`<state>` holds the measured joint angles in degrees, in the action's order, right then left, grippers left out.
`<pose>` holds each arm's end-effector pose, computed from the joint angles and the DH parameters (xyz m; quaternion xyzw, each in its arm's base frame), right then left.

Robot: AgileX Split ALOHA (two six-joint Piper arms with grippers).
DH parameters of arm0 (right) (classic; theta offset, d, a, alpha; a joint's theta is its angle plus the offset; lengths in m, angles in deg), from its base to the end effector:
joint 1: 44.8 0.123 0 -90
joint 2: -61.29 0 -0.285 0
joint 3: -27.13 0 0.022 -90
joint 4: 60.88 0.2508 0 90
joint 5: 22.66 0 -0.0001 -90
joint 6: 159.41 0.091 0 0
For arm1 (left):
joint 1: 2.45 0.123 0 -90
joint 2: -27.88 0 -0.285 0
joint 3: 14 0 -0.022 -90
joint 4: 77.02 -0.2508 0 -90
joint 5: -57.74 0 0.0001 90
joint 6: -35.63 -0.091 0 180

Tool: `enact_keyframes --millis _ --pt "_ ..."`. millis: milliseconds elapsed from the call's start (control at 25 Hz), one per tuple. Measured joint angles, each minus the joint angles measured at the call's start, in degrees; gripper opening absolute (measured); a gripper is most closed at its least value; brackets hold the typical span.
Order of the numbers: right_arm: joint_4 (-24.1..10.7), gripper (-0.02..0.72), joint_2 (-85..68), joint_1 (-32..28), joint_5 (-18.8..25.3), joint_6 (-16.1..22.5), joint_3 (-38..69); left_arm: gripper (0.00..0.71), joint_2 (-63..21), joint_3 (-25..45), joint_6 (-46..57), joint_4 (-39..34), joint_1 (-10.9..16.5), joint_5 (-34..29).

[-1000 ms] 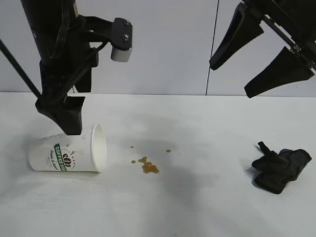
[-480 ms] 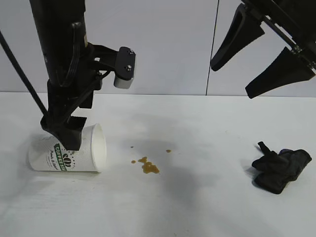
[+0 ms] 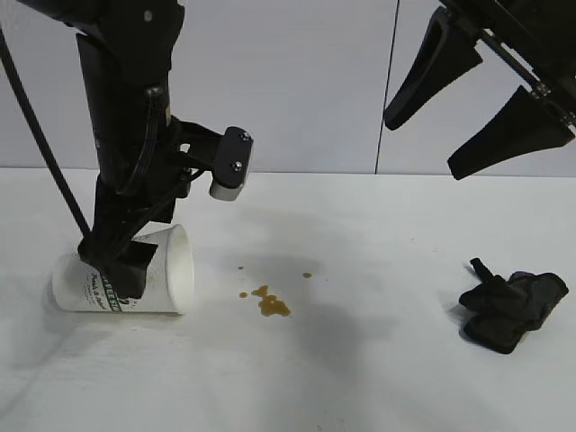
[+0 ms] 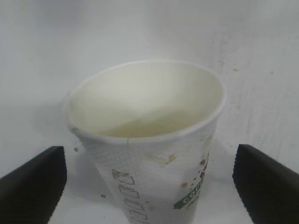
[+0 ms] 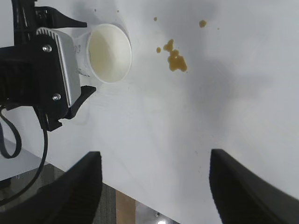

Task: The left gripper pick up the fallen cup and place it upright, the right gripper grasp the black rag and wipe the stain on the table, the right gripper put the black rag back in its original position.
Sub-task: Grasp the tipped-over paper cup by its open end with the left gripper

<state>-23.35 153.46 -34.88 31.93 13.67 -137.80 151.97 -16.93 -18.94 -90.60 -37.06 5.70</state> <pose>0.2776 0.0944 0.2827 0.0042 0.9458 0.2921 0.1419 0.3367 -0.2119 0.1594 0.7436 0.6588 0.1061 0.0411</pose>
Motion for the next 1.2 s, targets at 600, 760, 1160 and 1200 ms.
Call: enact_keyframes --millis 600,760,1160,1200 --pt "0.0 0.452 0.0 0.0 -0.1 0.0 0.0 0.695 3.5 -0.3 0.0 -0.6 -0.7 2.8" --pt "0.0 0.452 0.0 0.0 -0.1 0.0 0.0 0.645 3.5 -0.4 1.0 -0.6 -0.7 2.8" --pt "0.0 0.452 0.0 0.0 -0.1 0.0 0.0 0.524 3.5 -0.6 2.8 -1.0 -0.8 1.9" --pt "0.0 0.452 0.0 0.0 -0.1 0.0 0.0 0.517 3.5 -0.6 2.8 -1.0 -0.8 1.9"
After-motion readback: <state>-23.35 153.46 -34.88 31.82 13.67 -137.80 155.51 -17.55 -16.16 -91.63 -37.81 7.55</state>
